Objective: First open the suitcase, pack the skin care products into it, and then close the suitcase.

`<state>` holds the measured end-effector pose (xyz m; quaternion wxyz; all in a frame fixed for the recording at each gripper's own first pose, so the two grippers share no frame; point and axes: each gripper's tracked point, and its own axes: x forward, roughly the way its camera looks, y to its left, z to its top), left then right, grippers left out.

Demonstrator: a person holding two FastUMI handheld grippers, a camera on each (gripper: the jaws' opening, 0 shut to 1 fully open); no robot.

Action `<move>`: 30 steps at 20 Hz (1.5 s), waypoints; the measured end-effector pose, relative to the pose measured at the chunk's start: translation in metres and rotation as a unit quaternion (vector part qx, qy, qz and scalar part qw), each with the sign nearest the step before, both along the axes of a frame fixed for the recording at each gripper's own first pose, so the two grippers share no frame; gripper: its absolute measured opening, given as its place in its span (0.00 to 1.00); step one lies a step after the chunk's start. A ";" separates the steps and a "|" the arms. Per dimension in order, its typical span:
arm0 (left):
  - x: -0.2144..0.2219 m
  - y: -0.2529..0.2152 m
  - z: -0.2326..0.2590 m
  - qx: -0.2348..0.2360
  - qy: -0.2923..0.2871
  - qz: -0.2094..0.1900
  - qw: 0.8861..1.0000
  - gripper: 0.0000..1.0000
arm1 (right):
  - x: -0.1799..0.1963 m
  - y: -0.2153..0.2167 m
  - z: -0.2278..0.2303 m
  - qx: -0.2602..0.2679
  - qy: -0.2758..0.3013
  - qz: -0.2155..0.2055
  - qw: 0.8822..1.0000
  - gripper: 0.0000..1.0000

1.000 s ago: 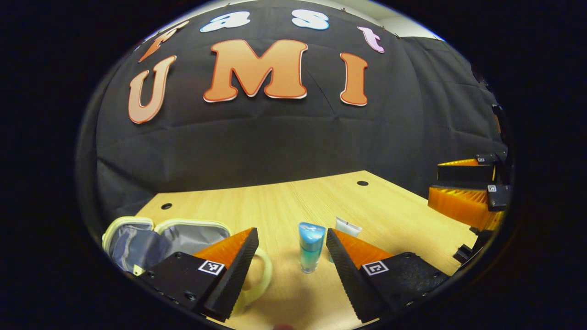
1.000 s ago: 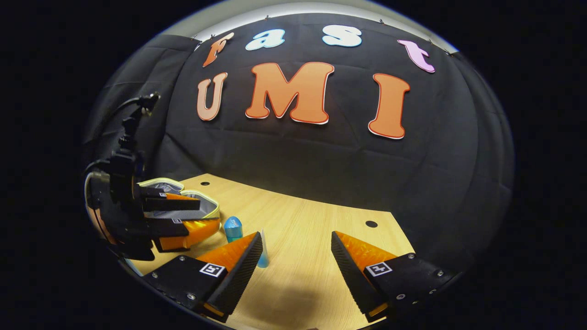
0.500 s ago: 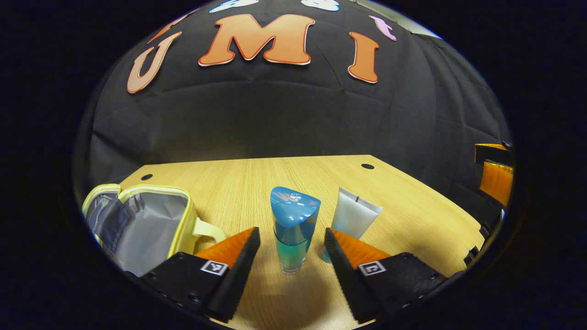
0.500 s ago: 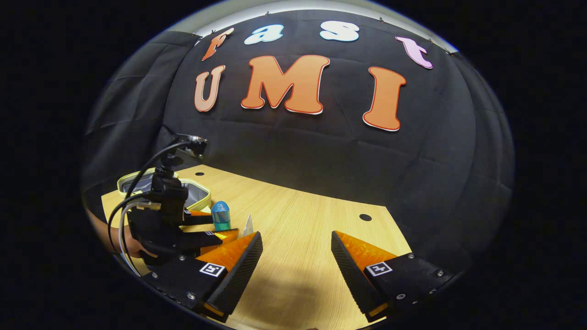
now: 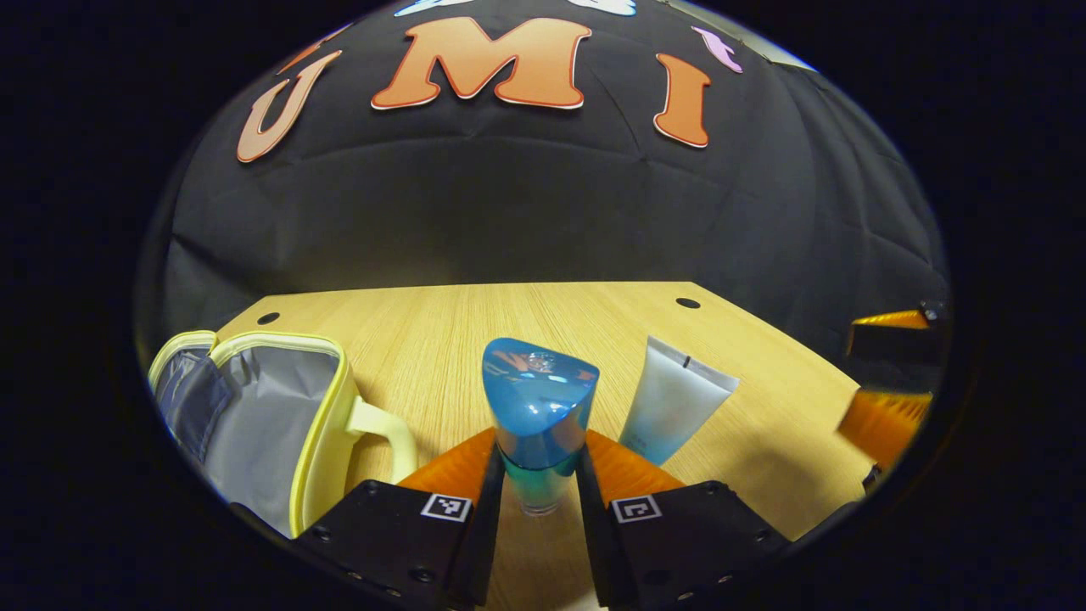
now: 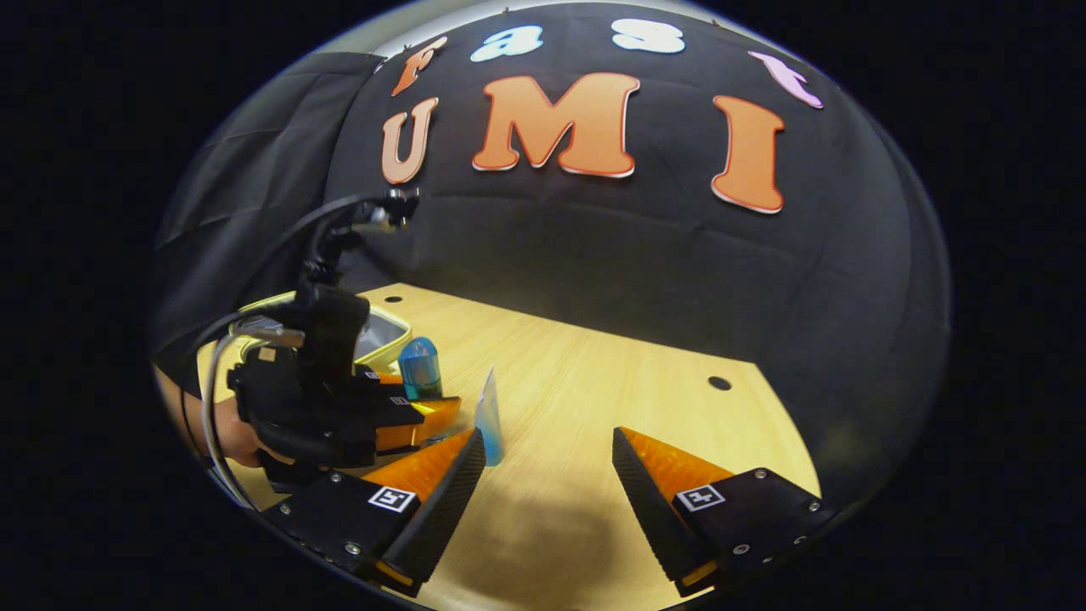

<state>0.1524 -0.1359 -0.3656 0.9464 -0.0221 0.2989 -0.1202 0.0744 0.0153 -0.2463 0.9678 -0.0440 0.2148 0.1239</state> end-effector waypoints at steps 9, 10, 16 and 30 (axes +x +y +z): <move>0.002 0.053 0.067 -0.003 -0.029 0.052 0.998 0.47 | 0.045 0.060 -0.064 0.021 0.065 0.056 0.996 0.89; 0.002 0.060 0.074 -0.003 -0.030 0.055 0.998 0.45 | 0.046 0.064 -0.069 0.022 0.072 0.059 0.995 0.82; -0.005 0.093 0.105 0.012 -0.028 0.069 0.997 0.45 | 0.055 0.077 -0.074 0.047 0.100 0.049 0.993 0.39; -0.014 0.235 0.099 0.036 0.062 0.065 0.995 0.46 | 0.042 0.179 0.033 0.126 0.131 0.064 0.981 0.35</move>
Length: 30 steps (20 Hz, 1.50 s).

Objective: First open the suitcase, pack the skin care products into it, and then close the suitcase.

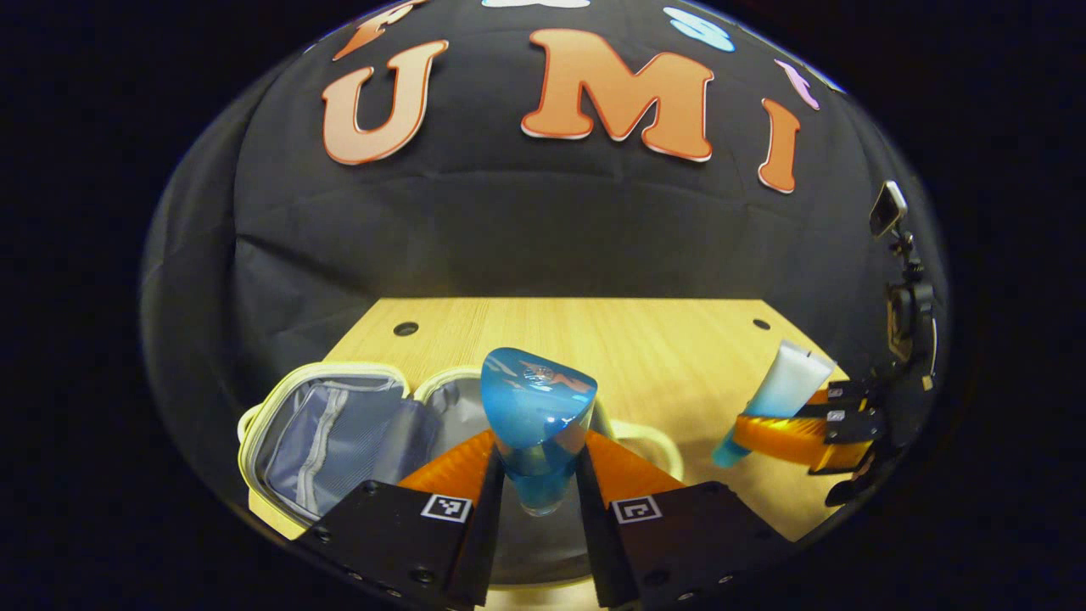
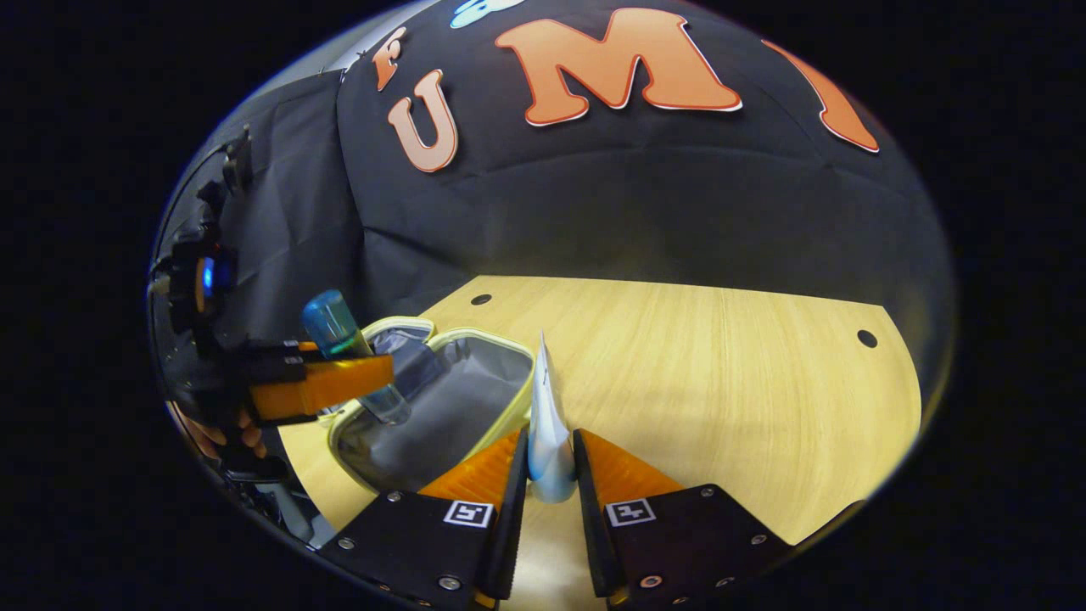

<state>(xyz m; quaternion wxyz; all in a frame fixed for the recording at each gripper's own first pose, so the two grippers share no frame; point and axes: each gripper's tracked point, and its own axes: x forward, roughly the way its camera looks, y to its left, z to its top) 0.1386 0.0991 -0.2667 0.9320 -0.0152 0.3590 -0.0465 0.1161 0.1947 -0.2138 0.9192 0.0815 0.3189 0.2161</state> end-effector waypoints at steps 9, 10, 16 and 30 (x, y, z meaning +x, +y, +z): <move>-0.012 0.048 -0.079 -0.008 0.124 -0.055 0.991 0.46 | 0.003 0.070 0.001 0.018 0.036 -0.032 0.999 0.34; -0.013 0.048 -0.081 -0.011 0.134 -0.060 0.989 0.46 | 0.003 0.075 0.000 0.019 0.040 -0.038 0.998 0.34; -0.001 0.044 -0.097 -0.006 0.178 -0.081 0.981 0.45 | -0.004 0.093 -0.014 0.003 0.080 -0.049 0.996 0.34; 0.017 0.043 -0.128 -0.013 0.212 -0.060 0.975 0.51 | -0.016 0.134 -0.064 -0.001 0.195 -0.038 0.980 0.34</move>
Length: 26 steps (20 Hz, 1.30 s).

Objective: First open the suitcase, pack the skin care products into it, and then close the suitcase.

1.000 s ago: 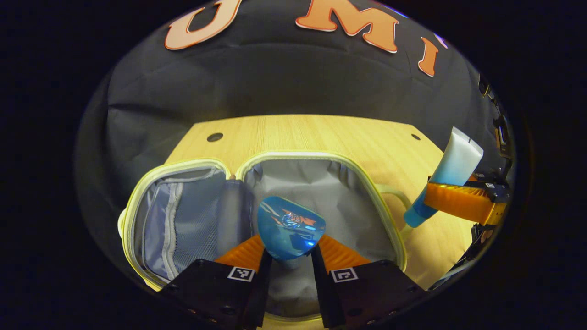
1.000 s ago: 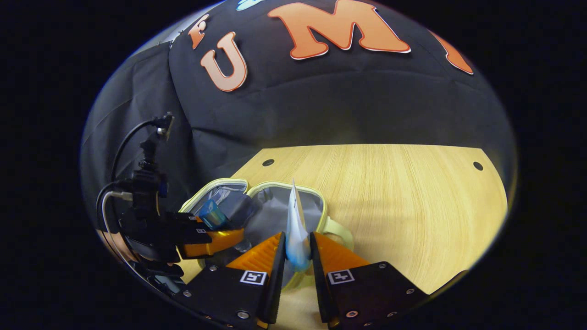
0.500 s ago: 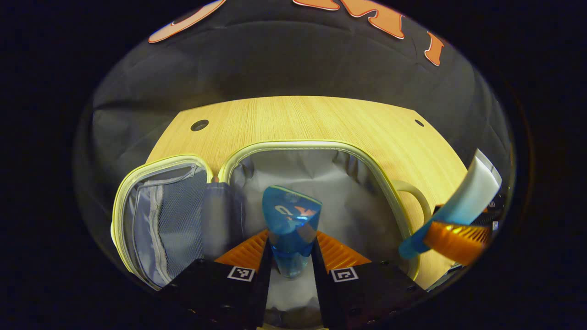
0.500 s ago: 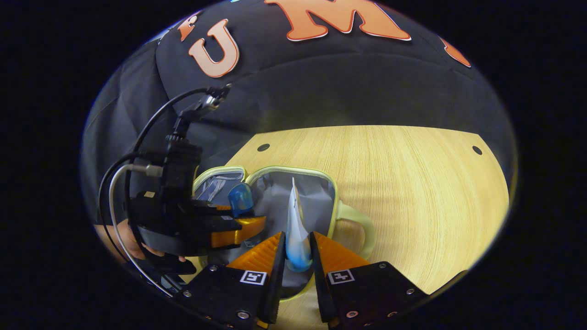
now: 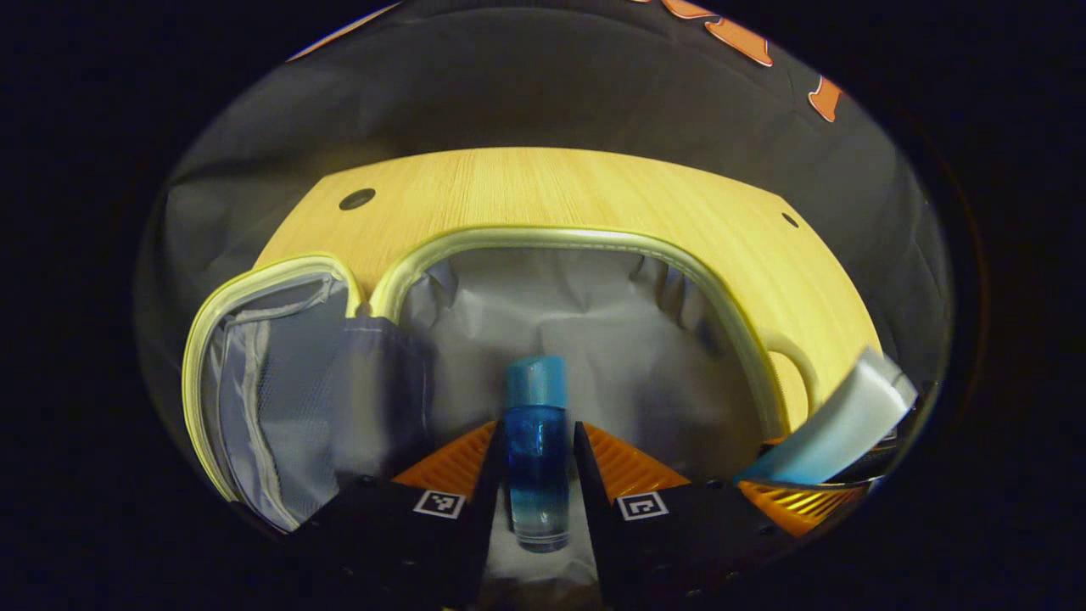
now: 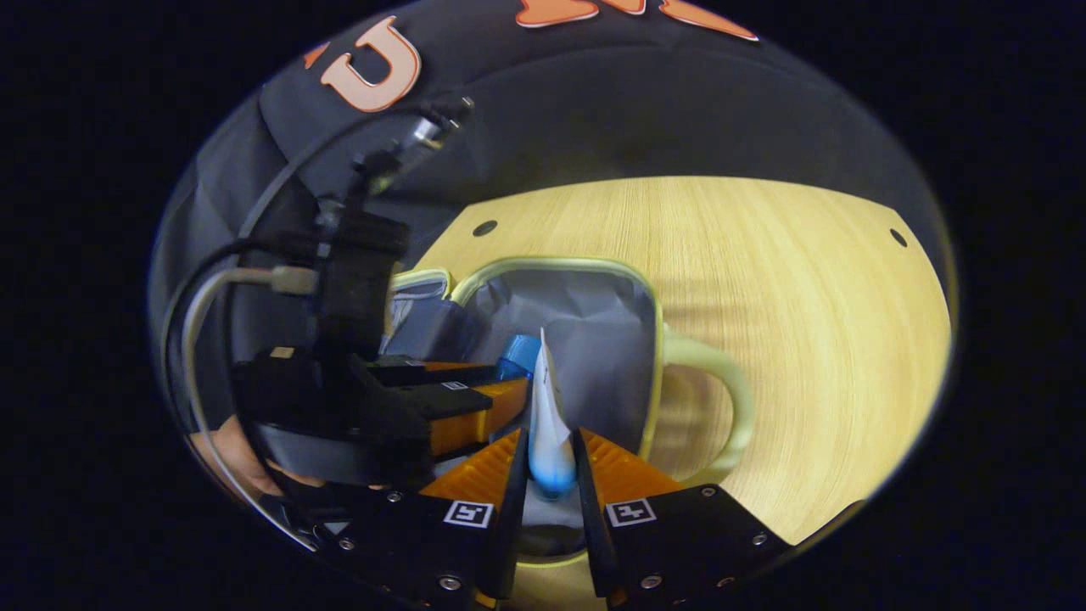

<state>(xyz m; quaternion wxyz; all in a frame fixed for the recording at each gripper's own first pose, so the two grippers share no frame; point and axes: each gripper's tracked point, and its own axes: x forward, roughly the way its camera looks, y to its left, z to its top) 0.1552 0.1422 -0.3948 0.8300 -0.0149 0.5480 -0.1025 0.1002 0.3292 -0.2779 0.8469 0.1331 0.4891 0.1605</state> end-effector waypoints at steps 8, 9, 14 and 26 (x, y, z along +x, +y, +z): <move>-0.006 0.086 0.081 0.034 -0.118 0.071 0.990 0.65 | 0.001 0.013 -0.031 -0.012 0.081 0.002 0.997 0.34; -0.007 0.105 0.090 0.042 -0.128 0.086 0.987 0.66 | 0.002 0.015 -0.031 -0.011 0.085 -0.001 0.996 0.34; -0.031 0.204 0.115 0.077 -0.132 0.187 0.970 0.73 | 0.008 0.009 -0.048 -0.048 0.113 -0.015 0.992 0.34; -0.057 0.363 0.079 -0.014 -0.133 0.397 0.908 0.87 | 0.008 0.013 0.009 -0.001 0.043 -0.051 0.998 0.88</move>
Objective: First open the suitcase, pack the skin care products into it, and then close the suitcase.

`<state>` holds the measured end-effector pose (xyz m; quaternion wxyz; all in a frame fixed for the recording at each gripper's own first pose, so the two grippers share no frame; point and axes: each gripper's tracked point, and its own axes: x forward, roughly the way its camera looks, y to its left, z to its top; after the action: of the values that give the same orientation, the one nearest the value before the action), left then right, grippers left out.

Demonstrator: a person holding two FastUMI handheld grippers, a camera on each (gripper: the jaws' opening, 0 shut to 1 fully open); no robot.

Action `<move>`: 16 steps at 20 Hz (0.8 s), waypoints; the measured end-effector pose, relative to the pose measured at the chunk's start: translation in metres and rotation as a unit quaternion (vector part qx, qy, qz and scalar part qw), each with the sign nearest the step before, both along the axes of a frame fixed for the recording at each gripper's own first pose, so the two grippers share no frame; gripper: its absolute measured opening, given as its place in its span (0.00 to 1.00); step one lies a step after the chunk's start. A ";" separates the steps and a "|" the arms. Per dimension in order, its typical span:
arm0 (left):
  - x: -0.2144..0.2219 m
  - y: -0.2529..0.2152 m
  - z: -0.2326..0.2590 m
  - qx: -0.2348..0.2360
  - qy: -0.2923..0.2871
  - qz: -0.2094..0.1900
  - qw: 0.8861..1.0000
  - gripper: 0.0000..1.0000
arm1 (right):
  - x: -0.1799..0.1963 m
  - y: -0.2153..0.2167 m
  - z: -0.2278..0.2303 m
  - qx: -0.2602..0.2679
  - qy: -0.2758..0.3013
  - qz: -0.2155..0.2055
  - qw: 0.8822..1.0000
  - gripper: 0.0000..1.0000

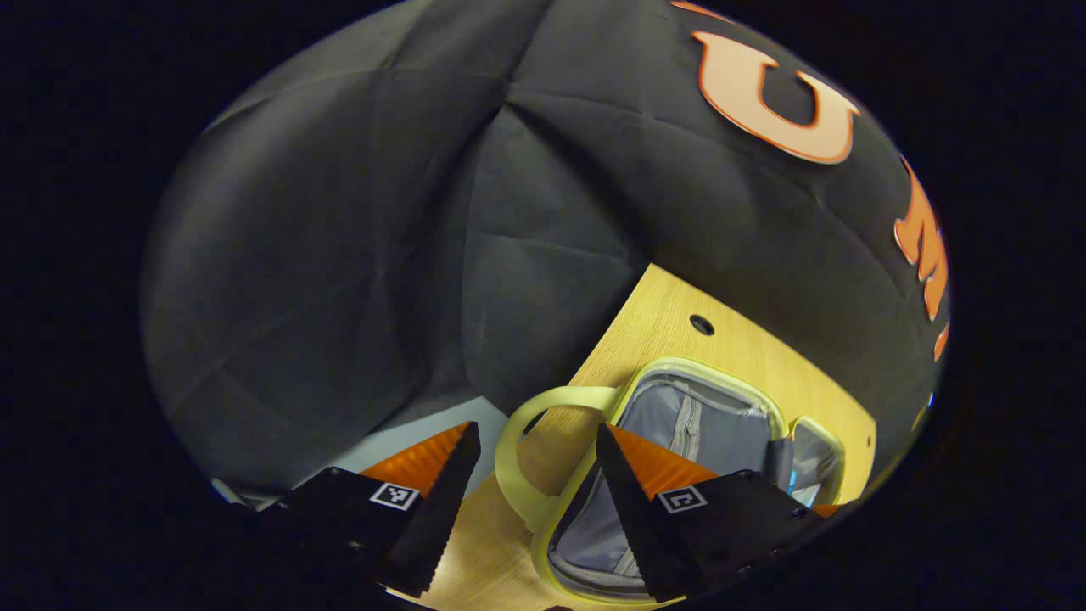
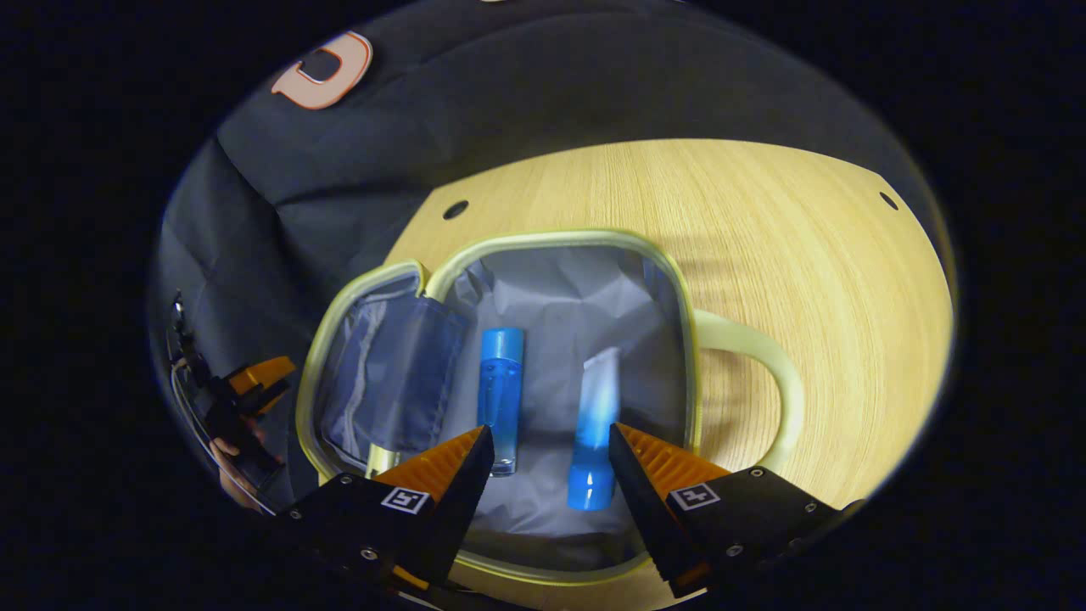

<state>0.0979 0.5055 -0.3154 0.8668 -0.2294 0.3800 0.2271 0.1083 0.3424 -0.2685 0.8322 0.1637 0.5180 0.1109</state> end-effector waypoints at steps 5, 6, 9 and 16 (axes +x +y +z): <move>0.006 0.008 -0.025 -0.194 -0.056 0.112 0.973 0.87 | -0.010 -0.029 0.039 -0.006 -0.041 -0.015 0.999 0.94; 0.004 0.006 -0.028 -0.230 -0.062 0.128 0.963 0.86 | -0.011 -0.030 0.045 -0.006 -0.047 -0.019 0.999 0.94; -0.002 -0.004 -0.052 -0.291 -0.043 0.136 0.946 0.74 | -0.012 -0.042 0.061 -0.011 -0.075 -0.034 0.997 0.95; 0.003 -0.007 -0.035 -0.224 -0.047 0.101 0.968 0.24 | 0.006 -0.086 0.110 -0.044 -0.184 -0.085 0.978 0.95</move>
<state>0.1012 0.4989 -0.3504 0.7829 -0.4652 0.3544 0.2120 0.1147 0.2563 -0.1586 0.9260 0.1470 0.3447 0.0453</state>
